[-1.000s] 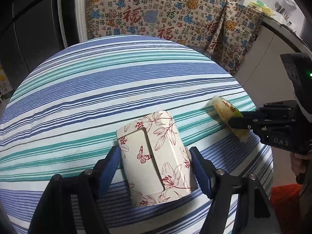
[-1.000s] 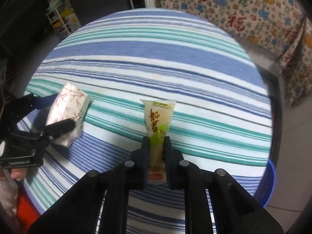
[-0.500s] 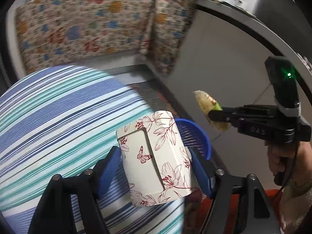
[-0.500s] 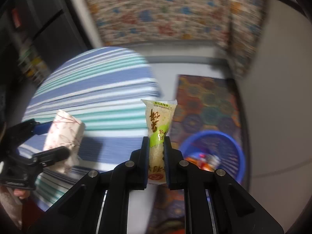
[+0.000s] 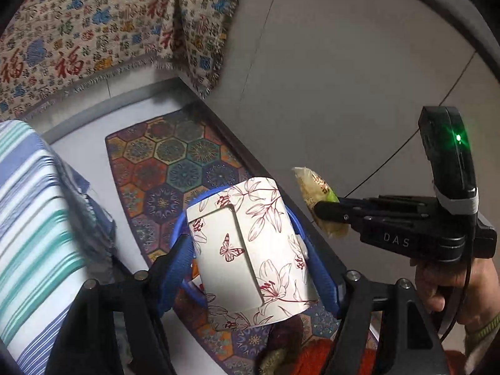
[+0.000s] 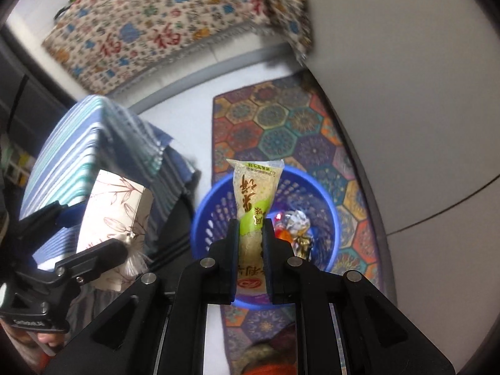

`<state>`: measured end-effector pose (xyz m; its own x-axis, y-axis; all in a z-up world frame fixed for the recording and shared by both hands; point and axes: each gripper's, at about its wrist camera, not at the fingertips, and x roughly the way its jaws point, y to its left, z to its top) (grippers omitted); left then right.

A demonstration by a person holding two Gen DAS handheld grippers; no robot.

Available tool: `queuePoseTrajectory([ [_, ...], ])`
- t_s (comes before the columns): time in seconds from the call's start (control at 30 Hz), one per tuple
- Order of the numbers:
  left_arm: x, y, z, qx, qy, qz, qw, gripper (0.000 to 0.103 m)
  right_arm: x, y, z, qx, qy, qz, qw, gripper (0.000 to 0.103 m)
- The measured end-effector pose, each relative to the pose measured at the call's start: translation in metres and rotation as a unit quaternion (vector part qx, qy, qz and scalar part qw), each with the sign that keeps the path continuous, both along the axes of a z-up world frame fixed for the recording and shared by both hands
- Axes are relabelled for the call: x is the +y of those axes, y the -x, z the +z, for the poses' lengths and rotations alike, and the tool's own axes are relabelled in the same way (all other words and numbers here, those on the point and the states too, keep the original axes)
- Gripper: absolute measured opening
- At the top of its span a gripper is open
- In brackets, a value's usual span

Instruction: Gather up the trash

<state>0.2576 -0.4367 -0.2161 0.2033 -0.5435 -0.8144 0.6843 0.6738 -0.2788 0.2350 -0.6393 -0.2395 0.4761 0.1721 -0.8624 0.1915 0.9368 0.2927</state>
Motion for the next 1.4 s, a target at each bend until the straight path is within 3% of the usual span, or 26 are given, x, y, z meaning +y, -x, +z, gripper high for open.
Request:
queuePoseTrajectory([
  [0.1,-0.014,-0.01,-0.015,0.012,0.001,0.002,0.9999,0.075,-0.016,-0.002,-0.022,0.008,-0.022,-0.013,1.0,0.014],
  [0.2,-0.022,-0.016,-0.026,0.027,0.005,0.009,0.9996,0.077,-0.026,-0.003,-0.042,0.014,-0.045,-0.027,0.999,0.022],
  [0.27,-0.027,-0.023,-0.032,0.034,0.01,0.013,0.9993,0.077,-0.031,-0.003,-0.055,0.017,-0.058,-0.037,0.997,0.038],
  [0.4,-0.031,-0.028,-0.033,0.032,0.012,0.017,0.9993,0.077,-0.04,-0.003,-0.07,0.022,-0.07,-0.056,0.996,0.041],
  [0.5,-0.024,-0.025,-0.023,0.014,0.003,0.038,0.9992,0.077,-0.047,0.005,-0.063,0.013,-0.073,-0.075,0.994,0.057],
  [0.67,-0.003,-0.002,0.025,-0.035,0.012,0.055,0.9978,0.084,-0.051,0.028,-0.022,-0.002,-0.037,-0.096,0.995,0.103],
  [0.8,0.021,0.024,0.063,-0.042,0.032,0.057,0.997,0.09,-0.042,0.061,0.028,-0.022,0.003,-0.093,0.995,0.103],
  [0.87,0.032,0.041,0.076,-0.034,0.013,0.047,0.9982,0.093,-0.029,0.086,0.058,-0.043,0.028,-0.085,0.995,0.103],
  [0.93,0.042,0.059,0.087,-0.062,0.003,0.052,0.9967,0.103,-0.019,0.109,0.077,-0.057,0.054,-0.081,0.994,0.103],
  [0.97,0.048,0.069,0.095,-0.08,0.003,0.057,0.9952,0.103,-0.011,0.125,0.086,-0.062,0.074,-0.082,0.992,0.103],
  [1.07,0.062,0.097,0.113,-0.115,-0.005,0.065,0.9912,0.103,0.006,0.158,0.101,-0.082,0.114,-0.09,0.986,0.103],
  [1.2,0.066,0.122,0.121,-0.153,-0.044,0.083,0.9837,0.103,0.028,0.188,0.112,-0.092,0.145,-0.098,0.98,0.103],
  [1.4,0.077,0.144,0.124,-0.156,-0.052,0.08,0.9831,0.103,0.045,0.208,0.124,-0.098,0.139,-0.101,0.98,0.103],
])
